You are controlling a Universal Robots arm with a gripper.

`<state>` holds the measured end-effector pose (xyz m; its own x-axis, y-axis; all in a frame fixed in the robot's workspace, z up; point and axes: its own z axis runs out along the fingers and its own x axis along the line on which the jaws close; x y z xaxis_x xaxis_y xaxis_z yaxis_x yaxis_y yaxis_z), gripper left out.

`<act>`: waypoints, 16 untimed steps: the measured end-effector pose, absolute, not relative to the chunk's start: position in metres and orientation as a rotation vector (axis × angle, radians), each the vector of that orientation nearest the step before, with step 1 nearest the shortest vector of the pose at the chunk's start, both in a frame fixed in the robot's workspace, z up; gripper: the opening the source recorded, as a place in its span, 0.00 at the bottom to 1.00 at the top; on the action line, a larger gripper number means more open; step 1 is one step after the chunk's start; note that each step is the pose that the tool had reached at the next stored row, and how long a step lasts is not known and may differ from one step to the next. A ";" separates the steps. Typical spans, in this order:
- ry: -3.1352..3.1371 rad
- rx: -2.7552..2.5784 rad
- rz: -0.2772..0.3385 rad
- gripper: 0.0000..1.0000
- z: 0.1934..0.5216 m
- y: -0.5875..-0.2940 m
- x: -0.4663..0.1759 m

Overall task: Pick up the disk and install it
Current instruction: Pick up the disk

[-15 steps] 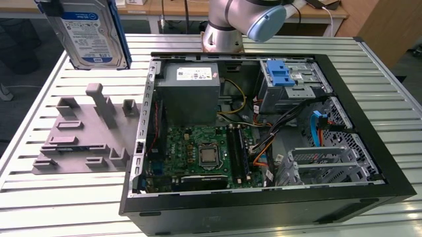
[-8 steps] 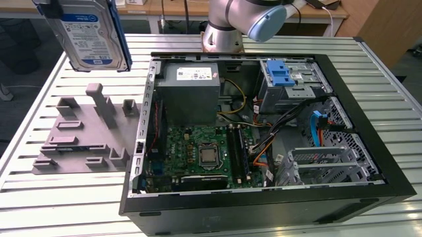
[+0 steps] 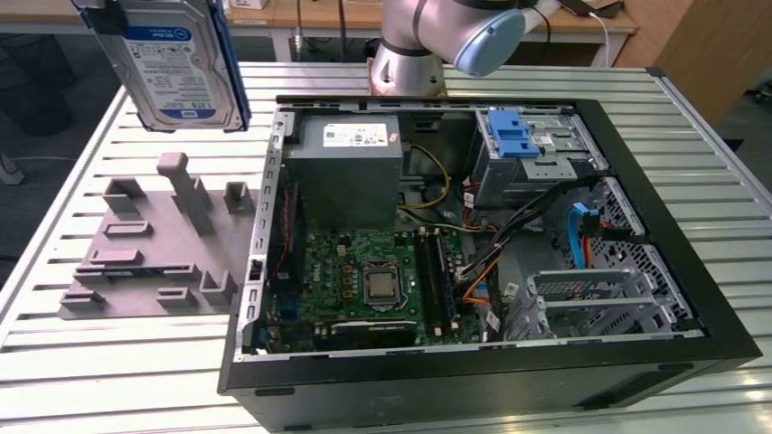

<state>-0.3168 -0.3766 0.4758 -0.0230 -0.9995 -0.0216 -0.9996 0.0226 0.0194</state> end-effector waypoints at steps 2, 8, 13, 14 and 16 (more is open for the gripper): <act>2.245 -2.194 0.046 0.36 0.476 -0.377 -0.314; 2.245 -2.194 0.046 0.36 0.476 -0.378 -0.303; 2.245 -2.194 0.046 0.36 0.476 -0.378 -0.293; 2.245 -2.194 0.046 0.36 0.476 -0.379 -0.292; 2.245 -2.194 0.046 0.36 0.476 -0.379 -0.288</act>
